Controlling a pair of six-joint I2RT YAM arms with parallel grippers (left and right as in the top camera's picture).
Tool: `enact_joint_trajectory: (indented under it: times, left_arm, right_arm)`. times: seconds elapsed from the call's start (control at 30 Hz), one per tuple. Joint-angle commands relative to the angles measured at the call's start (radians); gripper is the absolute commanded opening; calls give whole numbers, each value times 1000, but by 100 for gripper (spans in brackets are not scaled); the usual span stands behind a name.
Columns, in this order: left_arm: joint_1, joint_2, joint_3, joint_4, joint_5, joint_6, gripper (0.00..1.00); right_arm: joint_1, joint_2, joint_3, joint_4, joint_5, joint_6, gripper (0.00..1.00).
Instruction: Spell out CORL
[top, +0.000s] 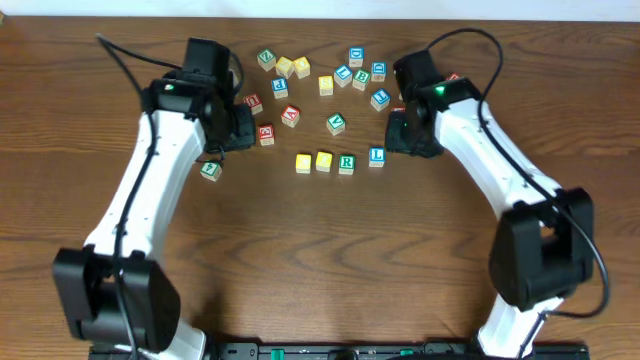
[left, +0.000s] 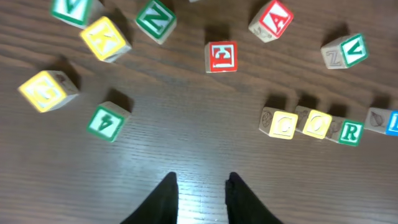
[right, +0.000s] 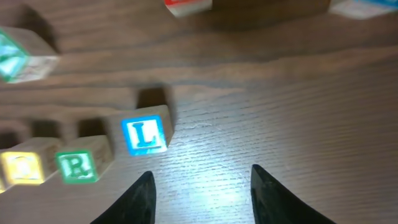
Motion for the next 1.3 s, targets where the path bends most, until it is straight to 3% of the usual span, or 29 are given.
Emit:
enact_joint_trajectory:
  times: [0.0,0.33,1.27]
  left_arm:
    - [-40,46,-10,14,15,13,20]
    - [-82,134,-13,57,11,-17,11]
    - [-84,187,-156,259,87,-35,11]
  right_arm:
    - [-8,66,4,3,-1,55,41]
    - [-15,168,4,48,-24,63,36]
    - [-20,170,4,57,-35,62,42]
